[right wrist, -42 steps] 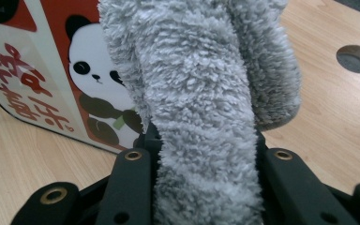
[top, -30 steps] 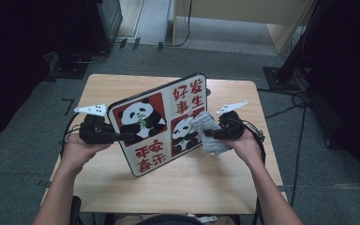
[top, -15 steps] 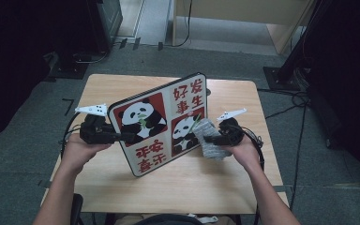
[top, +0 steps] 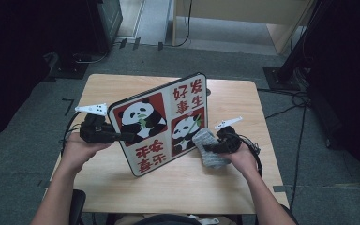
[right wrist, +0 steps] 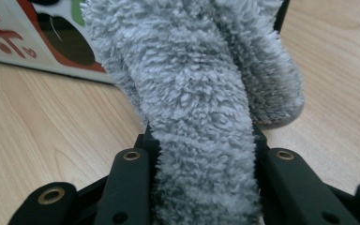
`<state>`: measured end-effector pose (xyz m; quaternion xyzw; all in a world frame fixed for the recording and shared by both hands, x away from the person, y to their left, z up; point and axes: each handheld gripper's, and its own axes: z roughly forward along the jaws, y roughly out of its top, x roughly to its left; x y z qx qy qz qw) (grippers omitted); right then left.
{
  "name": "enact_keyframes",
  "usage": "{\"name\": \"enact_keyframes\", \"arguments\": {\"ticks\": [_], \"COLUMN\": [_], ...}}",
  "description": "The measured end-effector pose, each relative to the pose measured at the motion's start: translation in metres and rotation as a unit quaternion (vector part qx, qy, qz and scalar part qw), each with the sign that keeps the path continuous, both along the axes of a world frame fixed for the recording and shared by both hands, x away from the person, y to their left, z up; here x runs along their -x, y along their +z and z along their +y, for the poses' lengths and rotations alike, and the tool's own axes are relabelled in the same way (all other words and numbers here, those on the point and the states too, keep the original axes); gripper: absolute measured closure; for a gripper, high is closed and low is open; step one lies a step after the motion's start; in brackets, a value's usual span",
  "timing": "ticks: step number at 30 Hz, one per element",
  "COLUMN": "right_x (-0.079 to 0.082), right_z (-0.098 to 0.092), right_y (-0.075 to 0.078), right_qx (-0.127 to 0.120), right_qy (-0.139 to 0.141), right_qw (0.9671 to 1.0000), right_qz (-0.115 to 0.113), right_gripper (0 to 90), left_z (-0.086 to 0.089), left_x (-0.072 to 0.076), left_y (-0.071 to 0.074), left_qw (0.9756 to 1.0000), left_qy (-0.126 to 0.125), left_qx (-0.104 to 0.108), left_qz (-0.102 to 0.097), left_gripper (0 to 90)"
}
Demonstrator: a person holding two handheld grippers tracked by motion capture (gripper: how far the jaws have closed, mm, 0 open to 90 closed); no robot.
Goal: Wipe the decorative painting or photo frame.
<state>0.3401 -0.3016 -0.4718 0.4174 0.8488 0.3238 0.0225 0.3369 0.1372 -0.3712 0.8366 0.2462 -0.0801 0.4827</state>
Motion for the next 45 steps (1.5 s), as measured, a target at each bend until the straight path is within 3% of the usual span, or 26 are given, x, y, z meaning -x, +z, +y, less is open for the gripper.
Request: {"name": "enact_keyframes", "arguments": {"ticks": [10, 19, 25, 31, 38, 45], "right_x": [0.0, 0.0, 0.003, 0.004, 0.0, -0.005], "right_z": [0.0, -0.005, -0.008, -0.001, 0.003, 0.004], "right_y": [-0.011, -0.005, 0.01, 0.027, 0.056, 0.083], "right_qx": [0.011, 0.004, -0.007, 0.002, 0.0, -0.016], "right_qy": [0.001, 0.004, 0.004, 0.009, 0.01, -0.001], "right_qw": [0.9998, 0.9993, 0.9996, 0.9998, 0.9999, 0.9997], "right_qz": [0.019, 0.036, 0.026, 0.016, -0.011, -0.018], "right_gripper": [66.0, 66.4, 67.0, 67.0, 67.0, 66.9], "left_z": [0.0, -0.001, -0.001, -0.001, 0.0, 0.0], "left_x": [0.001, 0.002, 0.002, 0.002, 0.002, 0.001], "left_y": [0.0, 0.0, 0.0, -0.001, -0.001, -0.002], "left_qw": [1.0, 0.9999, 0.9999, 0.9998, 0.9998, 0.9996], "left_qy": [0.003, 0.011, 0.013, 0.015, 0.017, 0.021], "left_qx": [0.001, 0.0, 0.0, 0.003, 0.005, 0.007], "left_qz": [0.0, 0.009, 0.01, 0.011, 0.013, 0.016], "left_gripper": [77.4, 77.0, 76.9, 76.7, 76.6, 76.6]}}
